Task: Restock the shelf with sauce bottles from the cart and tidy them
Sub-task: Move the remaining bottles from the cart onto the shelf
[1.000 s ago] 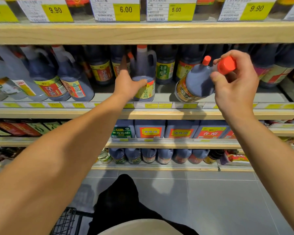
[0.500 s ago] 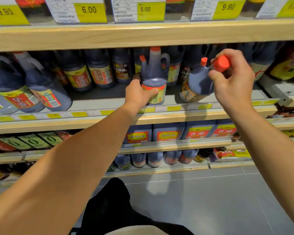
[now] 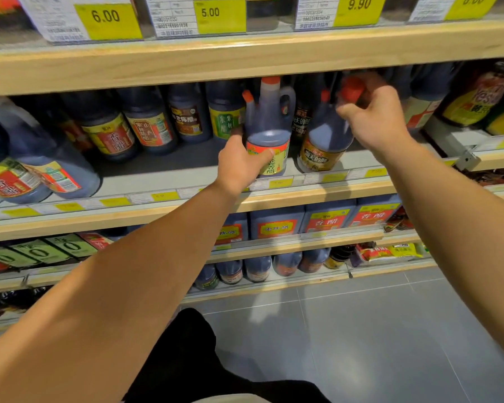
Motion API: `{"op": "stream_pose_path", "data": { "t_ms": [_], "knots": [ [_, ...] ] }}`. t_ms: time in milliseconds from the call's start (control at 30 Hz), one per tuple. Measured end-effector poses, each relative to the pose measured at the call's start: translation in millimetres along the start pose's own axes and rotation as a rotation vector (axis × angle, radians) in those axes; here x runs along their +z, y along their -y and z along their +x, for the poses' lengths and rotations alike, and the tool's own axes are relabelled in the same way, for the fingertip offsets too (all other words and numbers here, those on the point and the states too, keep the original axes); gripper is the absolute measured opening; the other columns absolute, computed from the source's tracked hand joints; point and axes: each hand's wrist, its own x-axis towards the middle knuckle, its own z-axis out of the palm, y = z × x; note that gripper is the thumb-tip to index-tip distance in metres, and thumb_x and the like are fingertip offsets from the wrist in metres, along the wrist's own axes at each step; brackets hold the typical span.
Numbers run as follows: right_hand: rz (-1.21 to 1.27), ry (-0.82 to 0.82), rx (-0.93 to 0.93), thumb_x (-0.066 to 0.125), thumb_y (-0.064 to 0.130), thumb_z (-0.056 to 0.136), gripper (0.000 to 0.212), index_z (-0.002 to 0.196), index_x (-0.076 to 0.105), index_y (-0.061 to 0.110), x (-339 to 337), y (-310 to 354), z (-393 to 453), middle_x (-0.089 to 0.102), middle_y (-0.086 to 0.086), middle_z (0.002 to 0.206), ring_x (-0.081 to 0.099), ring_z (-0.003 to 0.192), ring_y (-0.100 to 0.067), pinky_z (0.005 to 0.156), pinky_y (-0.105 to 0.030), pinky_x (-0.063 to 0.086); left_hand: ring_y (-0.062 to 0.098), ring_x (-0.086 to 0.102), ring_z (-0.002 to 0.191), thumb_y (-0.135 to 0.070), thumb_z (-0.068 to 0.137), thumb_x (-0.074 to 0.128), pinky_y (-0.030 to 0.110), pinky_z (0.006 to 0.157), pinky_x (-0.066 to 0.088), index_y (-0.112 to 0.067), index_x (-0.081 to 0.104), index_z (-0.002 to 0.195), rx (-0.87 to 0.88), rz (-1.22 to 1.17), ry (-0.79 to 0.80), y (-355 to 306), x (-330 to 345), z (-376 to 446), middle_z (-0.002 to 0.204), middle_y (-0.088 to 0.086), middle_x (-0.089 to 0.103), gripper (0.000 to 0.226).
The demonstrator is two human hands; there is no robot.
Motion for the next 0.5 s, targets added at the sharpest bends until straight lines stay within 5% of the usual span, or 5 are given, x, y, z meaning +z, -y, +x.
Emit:
{"op": "stream_pose_path", "data": {
  "t_ms": [233,500],
  "knots": [
    [0.255,0.037,0.109,0.067,0.030,0.082,0.018,0.100,0.065,0.029,15.6,-5.2,16.1,0.070,0.004,0.108,0.063,0.106,-0.018,0.099,-0.040,0.049,0.016,0.062,0.100,-0.036,0.081,0.070,0.025,0.080,0.046,-0.014,0.055,0.117,0.003,-0.004,0.008,6.8,-3.0,-4.3,0.112,0.000,0.066,0.045],
    [0.161,0.030,0.093,0.059,0.029,0.082,0.036,0.114,0.063,0.014,21.0,-31.4,24.6,0.065,-0.008,0.116,0.061,0.107,-0.022,0.095,-0.036,0.051,0.018,0.062,0.100,-0.034,0.082,0.069,0.032,0.088,0.051,-0.014,0.056,0.114,-0.035,0.006,-0.017,5.0,6.2,-3.8,0.110,0.000,0.067,0.040]
  ]
}}
